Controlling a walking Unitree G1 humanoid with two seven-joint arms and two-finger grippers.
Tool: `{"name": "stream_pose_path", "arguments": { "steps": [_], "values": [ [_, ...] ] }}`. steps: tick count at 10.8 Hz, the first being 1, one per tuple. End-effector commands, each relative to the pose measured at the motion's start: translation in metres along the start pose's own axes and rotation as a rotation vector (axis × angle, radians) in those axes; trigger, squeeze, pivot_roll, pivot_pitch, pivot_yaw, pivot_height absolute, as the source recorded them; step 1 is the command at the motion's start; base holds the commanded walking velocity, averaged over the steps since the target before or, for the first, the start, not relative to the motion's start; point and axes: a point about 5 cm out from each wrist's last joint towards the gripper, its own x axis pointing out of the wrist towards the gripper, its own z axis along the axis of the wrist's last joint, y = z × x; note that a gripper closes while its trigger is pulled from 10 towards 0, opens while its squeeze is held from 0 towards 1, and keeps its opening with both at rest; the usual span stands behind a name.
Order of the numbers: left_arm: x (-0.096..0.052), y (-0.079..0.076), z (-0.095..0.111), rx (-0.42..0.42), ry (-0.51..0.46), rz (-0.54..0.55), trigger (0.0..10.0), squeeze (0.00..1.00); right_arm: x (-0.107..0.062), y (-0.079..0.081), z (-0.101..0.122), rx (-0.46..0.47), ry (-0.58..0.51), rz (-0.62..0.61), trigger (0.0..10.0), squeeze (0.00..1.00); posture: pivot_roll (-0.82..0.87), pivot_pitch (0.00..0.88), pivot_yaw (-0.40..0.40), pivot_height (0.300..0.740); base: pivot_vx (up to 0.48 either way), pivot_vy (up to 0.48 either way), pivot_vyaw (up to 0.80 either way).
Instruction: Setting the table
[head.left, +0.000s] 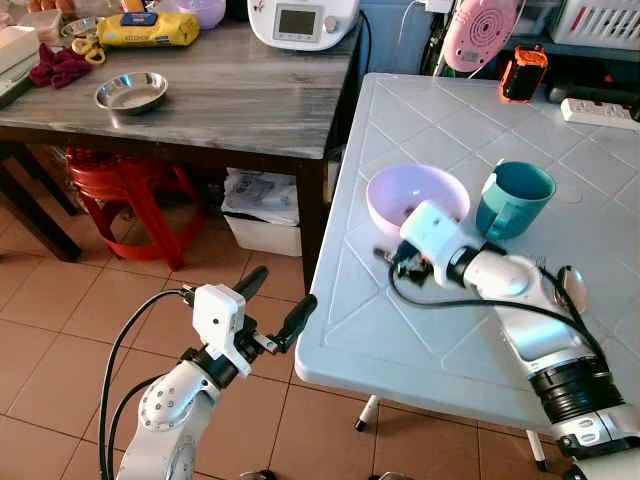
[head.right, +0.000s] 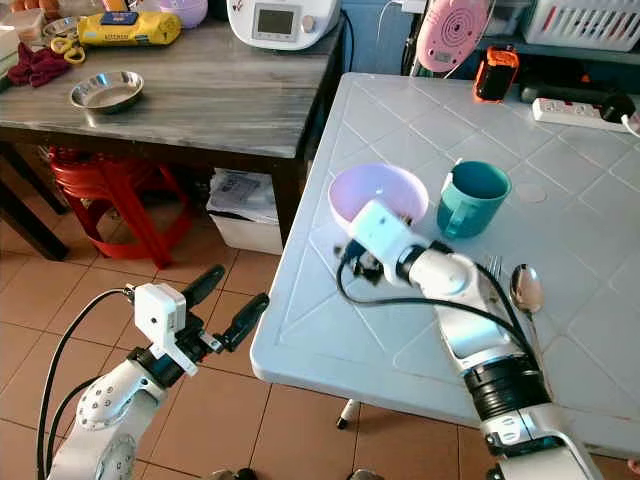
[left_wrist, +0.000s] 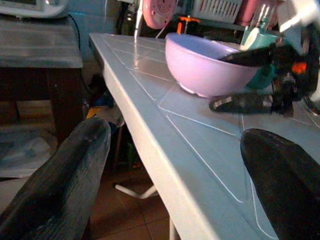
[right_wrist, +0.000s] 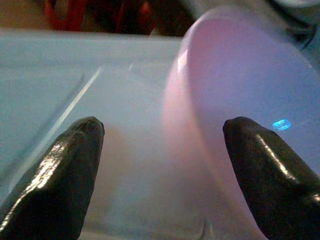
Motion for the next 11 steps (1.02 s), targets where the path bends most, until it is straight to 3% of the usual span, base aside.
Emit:
{"name": "stream_pose_path", "arguments": {
  "steps": [1, 2, 8, 11],
  "values": [
    [-0.0031, 0.0001, 0.0001, 0.015, 0.004, -0.007, 10.0, 0.00, 0.0004, 0.0002, -0.0030, -0.028, 0.013, 0.021, 1.7, 0.00, -0.07, 0.167, 0.029, 0.740, 0.000, 0.000, 0.00],
    [-0.0037, -0.0001, 0.0002, 0.013, 0.001, -0.010, 10.0, 0.00, 0.0006, 0.0016, -0.0029, -0.013, 0.004, 0.035, 0.0, 0.00, -0.07, 0.168, 0.031, 0.740, 0.000, 0.000, 0.00],
    [-0.0048, -0.0022, -0.0028, 0.020, 0.000, -0.057, 10.0, 0.00, -0.0028, -0.0072, -0.0033, -0.068, -0.002, -0.015, 0.0, 0.00, -0.07, 0.166, 0.037, 0.740, 0.000, 0.000, 0.00],
    [-0.0066, -0.0026, -0.0016, 0.024, 0.002, -0.056, 10.0, 0.00, -0.0026, -0.0041, -0.0058, -0.076, 0.001, -0.005, 0.0, 0.00, -0.07, 0.174, 0.038, 0.740, 0.000, 0.000, 0.00]
  ]
}}
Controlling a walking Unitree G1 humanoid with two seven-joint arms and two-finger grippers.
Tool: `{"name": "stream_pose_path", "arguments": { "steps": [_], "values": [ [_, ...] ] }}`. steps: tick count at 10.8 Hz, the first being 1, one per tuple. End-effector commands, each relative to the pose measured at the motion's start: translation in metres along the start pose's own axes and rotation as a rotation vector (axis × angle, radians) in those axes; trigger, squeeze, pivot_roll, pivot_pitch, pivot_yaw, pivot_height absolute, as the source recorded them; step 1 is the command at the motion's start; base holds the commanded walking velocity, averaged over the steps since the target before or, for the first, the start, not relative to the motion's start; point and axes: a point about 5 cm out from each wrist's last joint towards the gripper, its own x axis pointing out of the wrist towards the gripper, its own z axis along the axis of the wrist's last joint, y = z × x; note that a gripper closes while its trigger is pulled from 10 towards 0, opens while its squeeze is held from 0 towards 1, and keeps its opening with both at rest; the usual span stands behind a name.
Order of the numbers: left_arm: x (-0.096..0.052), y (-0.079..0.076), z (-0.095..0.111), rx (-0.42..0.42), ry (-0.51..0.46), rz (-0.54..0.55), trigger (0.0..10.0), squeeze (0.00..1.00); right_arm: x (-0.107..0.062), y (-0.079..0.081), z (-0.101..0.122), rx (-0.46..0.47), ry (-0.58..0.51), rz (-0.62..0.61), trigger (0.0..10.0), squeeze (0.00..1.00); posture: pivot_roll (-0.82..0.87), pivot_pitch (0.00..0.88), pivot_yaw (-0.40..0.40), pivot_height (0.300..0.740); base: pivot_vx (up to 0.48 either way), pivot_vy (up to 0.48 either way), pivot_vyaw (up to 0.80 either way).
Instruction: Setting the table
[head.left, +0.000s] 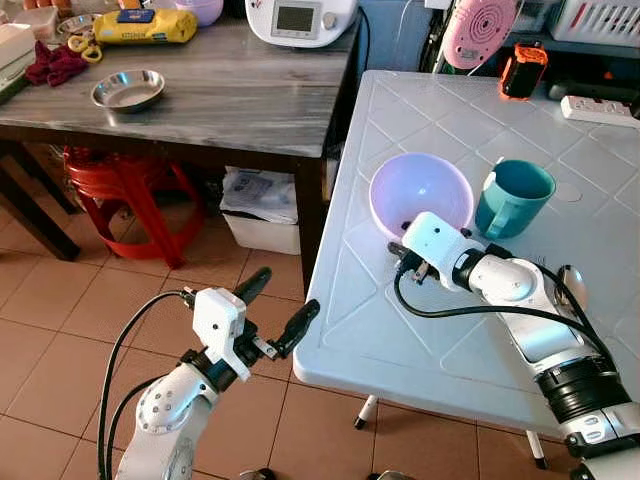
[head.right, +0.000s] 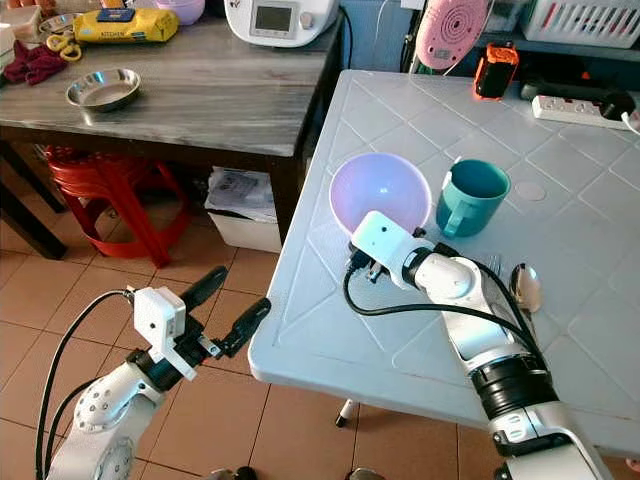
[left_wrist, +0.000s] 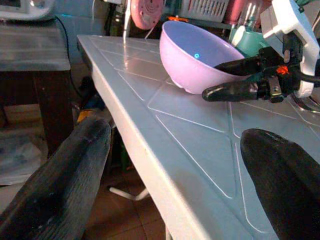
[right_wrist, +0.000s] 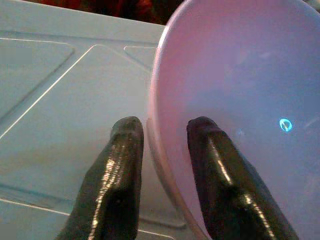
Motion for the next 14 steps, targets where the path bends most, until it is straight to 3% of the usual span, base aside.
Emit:
{"name": "stream_pose_path", "arguments": {
  "steps": [1, 9, 10, 13, 14],
  "values": [
    [-0.003, -0.001, 0.000, 0.007, 0.008, -0.017, 10.0, 0.00, 0.000, 0.001, -0.002, -0.005, 0.003, 0.008, 0.0, 0.00, -0.06, 0.174, 0.038, 0.740, 0.000, 0.000, 0.00],
    [-0.003, 0.000, 0.002, 0.008, 0.003, -0.051, 10.0, 0.00, 0.002, 0.000, 0.013, -0.007, -0.042, -0.011, 0.0, 0.00, -0.06, 0.158, 0.051, 0.740, 0.000, 0.000, 0.00],
    [-0.001, 0.005, 0.007, 0.028, -0.002, -0.033, 10.0, 0.00, 0.002, -0.002, 0.023, -0.001, -0.106, -0.051, 0.0, 0.00, -0.06, 0.155, 0.060, 0.740, 0.000, 0.000, 0.00],
    [0.001, 0.026, 0.009, 0.066, 0.000, 0.201, 10.0, 0.00, -0.001, -0.002, 0.059, 0.076, -0.327, -0.198, 0.0, 0.00, -0.05, 0.146, 0.065, 0.740, 0.000, 0.000, 0.00],
    [0.000, 0.034, 0.011, 0.081, -0.006, 0.284, 10.0, 0.00, -0.005, 0.000, 0.062, 0.111, -0.358, -0.280, 4.4, 0.00, -0.05, 0.145, 0.063, 0.740, 0.000, 0.000, 0.00]
  ]
}}
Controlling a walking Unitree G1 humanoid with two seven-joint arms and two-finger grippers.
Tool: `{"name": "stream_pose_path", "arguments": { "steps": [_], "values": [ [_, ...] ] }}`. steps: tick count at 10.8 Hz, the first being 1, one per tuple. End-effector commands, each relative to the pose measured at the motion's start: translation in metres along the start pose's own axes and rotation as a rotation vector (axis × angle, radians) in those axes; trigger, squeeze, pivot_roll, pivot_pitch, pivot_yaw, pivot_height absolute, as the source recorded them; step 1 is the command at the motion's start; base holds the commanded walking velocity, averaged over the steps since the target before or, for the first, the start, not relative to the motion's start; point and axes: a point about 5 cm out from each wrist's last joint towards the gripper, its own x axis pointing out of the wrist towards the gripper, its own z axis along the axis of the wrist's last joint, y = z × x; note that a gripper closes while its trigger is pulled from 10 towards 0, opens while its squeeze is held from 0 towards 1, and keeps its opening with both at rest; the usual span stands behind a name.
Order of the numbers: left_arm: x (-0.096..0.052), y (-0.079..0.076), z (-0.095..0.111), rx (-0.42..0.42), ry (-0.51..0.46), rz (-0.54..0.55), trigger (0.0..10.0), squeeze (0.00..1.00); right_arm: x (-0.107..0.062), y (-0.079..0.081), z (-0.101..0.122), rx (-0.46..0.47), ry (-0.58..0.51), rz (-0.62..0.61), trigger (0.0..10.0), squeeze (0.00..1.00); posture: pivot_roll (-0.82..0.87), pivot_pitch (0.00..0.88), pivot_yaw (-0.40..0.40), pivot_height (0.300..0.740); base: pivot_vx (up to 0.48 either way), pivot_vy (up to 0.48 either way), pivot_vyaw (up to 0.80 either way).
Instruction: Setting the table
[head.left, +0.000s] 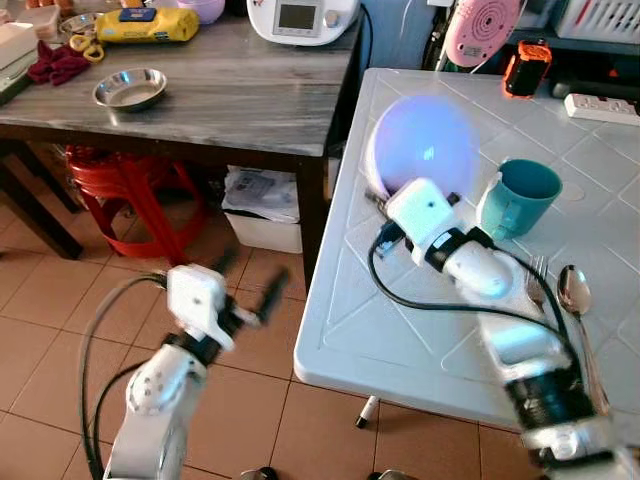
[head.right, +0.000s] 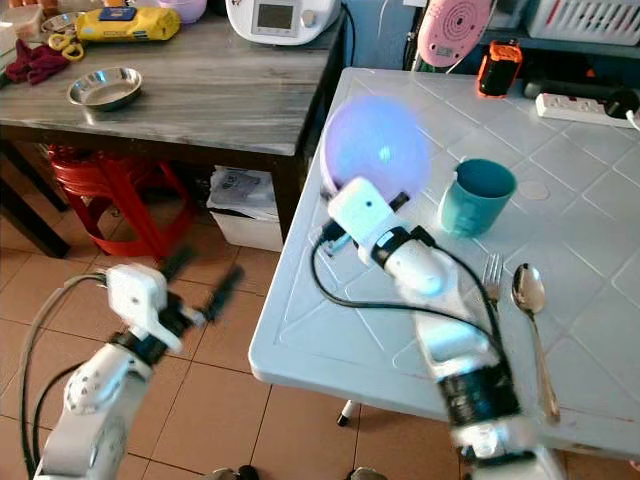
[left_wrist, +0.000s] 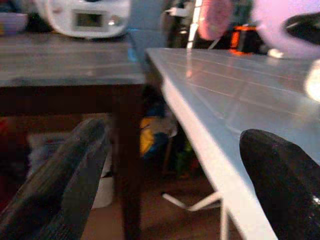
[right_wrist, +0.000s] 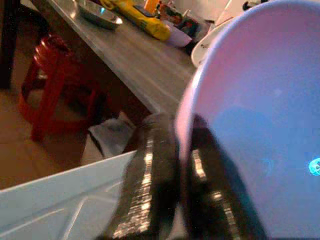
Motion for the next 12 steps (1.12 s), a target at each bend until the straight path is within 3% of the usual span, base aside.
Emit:
{"name": "stream_pose_path", "arguments": {
  "steps": [1, 2, 4, 6, 9, 12],
  "values": [
    [-0.001, 0.012, -0.002, 0.006, 0.018, 0.081, 10.0, 0.00, -0.007, -0.006, 0.002, 0.046, -0.017, -0.112, 10.0, 0.00, -0.05, 0.144, 0.052, 0.740, 0.000, 0.000, 0.00],
    [0.000, 0.020, -0.002, -0.015, 0.023, 0.145, 10.0, 0.00, -0.020, -0.006, -0.006, 0.127, 0.016, -0.249, 10.0, 0.00, -0.05, 0.140, 0.053, 0.740, 0.000, 0.000, 0.00],
    [0.002, 0.019, -0.006, -0.014, 0.038, 0.144, 10.0, 0.00, -0.034, 0.004, -0.016, 0.202, 0.056, -0.300, 10.0, 0.00, -0.06, 0.135, 0.057, 0.740, 0.000, 0.000, 0.00],
    [0.012, 0.015, -0.004, -0.049, 0.016, 0.142, 10.0, 0.00, -0.037, 0.005, -0.017, 0.206, 0.067, -0.323, 10.0, 0.00, -0.07, 0.123, 0.064, 0.740, 0.000, 0.000, -0.70],
    [0.013, 0.015, -0.005, -0.051, 0.015, 0.136, 10.0, 0.00, -0.034, 0.003, -0.017, 0.198, 0.059, -0.320, 10.0, 0.00, -0.07, 0.121, 0.065, 0.740, 0.000, 0.326, -0.57],
    [0.009, 0.013, -0.007, -0.040, 0.021, 0.131, 10.0, 0.00, -0.034, 0.006, -0.013, 0.198, 0.032, -0.320, 10.0, 0.00, -0.06, 0.128, 0.061, 0.740, 0.000, 0.379, 0.00]
  ]
}}
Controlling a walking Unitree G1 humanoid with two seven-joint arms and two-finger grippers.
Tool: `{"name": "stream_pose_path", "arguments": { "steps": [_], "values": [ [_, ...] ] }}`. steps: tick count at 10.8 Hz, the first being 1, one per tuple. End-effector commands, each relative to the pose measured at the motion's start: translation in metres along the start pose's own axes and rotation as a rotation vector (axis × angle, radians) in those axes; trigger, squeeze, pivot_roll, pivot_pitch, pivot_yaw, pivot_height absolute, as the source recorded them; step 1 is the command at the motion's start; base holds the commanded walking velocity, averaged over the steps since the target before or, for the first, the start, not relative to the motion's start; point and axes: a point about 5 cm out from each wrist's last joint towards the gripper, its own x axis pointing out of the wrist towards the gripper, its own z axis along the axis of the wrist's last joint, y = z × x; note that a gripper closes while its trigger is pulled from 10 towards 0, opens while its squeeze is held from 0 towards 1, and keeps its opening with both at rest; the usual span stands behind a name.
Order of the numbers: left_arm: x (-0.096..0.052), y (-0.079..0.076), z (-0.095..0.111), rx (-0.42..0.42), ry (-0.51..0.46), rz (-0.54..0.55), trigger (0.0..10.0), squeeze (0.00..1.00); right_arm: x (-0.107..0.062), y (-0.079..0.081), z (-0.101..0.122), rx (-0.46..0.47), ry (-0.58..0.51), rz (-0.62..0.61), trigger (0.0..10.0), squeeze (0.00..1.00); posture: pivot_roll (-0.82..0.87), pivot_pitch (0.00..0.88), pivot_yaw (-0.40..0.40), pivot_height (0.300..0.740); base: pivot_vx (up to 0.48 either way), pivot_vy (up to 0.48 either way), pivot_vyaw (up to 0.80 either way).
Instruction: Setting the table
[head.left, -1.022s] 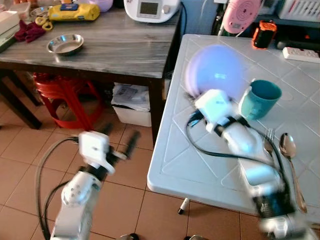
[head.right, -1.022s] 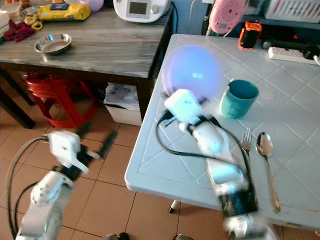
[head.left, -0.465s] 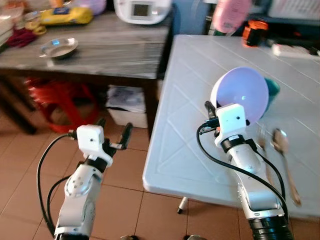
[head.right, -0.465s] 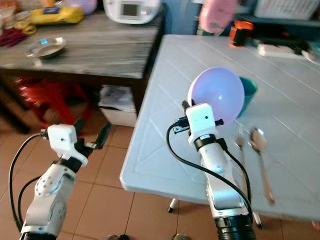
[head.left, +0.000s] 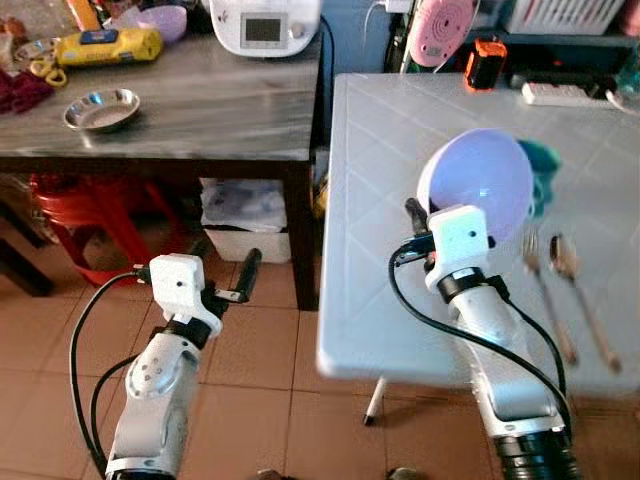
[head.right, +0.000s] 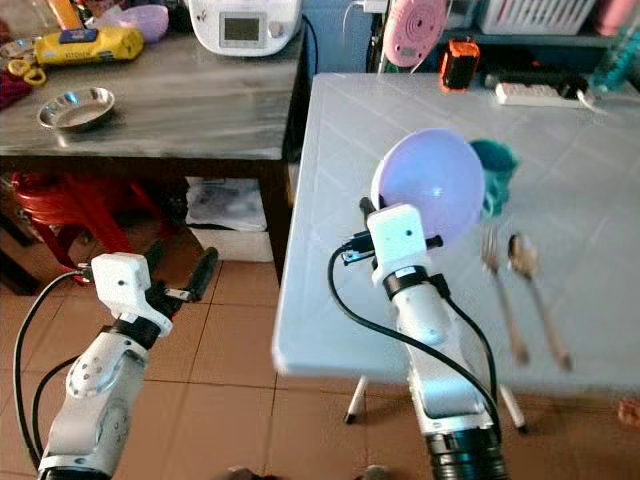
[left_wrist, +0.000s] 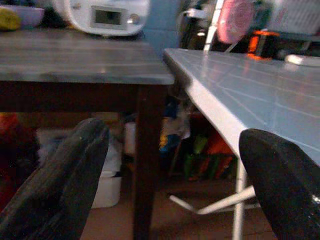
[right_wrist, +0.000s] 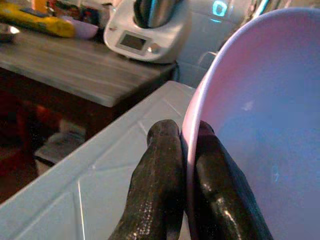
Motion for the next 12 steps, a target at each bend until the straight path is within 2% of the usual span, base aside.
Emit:
{"name": "stream_pose_path", "arguments": {
  "steps": [1, 12],
  "values": [
    [-0.0038, 0.0021, -0.0014, 0.012, 0.008, 0.006, 10.0, 0.00, -0.0012, -0.0013, 0.0073, 0.002, -0.039, -0.003, 10.0, 0.00, -0.06, 0.132, 0.061, 0.740, 0.000, 0.386, 0.00],
    [-0.0027, -0.0051, -0.0021, 0.005, 0.006, -0.013, 10.0, 0.00, -0.0032, -0.0012, 0.0088, 0.003, -0.057, -0.002, 10.0, 0.00, -0.06, 0.134, 0.067, 0.740, 0.000, 0.426, 0.00]
  ]
}}
